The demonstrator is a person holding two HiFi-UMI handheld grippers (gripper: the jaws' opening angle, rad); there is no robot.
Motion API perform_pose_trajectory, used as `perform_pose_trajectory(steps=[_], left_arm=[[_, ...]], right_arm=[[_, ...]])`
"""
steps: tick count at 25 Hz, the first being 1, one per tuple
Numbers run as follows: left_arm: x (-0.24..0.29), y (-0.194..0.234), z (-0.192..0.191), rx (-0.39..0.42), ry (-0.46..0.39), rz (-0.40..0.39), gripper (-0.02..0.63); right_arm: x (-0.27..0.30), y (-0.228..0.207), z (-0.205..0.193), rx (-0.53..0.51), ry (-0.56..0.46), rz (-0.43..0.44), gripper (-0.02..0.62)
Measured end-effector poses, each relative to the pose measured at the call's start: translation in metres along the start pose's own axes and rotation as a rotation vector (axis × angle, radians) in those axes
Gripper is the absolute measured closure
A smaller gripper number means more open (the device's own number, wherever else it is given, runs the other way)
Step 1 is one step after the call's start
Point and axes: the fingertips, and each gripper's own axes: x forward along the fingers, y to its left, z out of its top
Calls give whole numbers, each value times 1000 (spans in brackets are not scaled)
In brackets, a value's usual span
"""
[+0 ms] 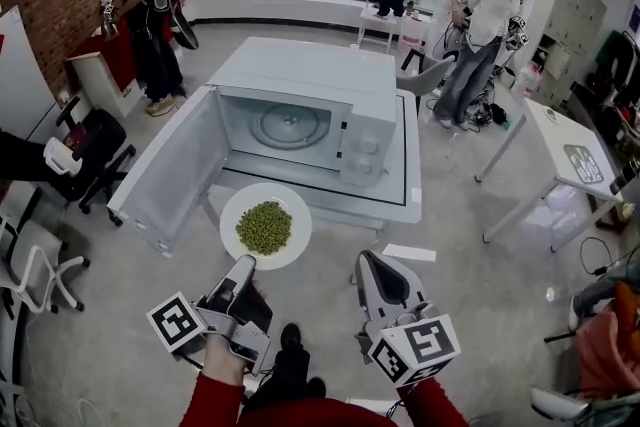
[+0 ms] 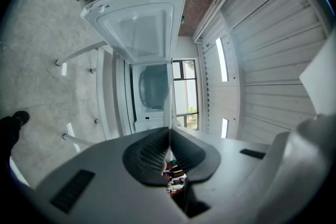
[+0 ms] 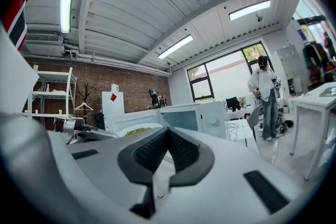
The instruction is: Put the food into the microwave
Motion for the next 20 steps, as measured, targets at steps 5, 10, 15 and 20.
perform_pose_trajectory(steps=[5,10,15,20], left_arm=[[43,5,31,-6,18,2,586],[84,9,61,-20,27,-4,586],[114,17,83,-45,49,-6,586],[136,29,94,-48,45,-13,586]], right_arm=[[62,-7,4,3,19,-3,581],[120,-13,8,-5,38,-12,581],[157,-22,10,-17,62,-46,581],[181,-35,2,-33,99,-52,581]])
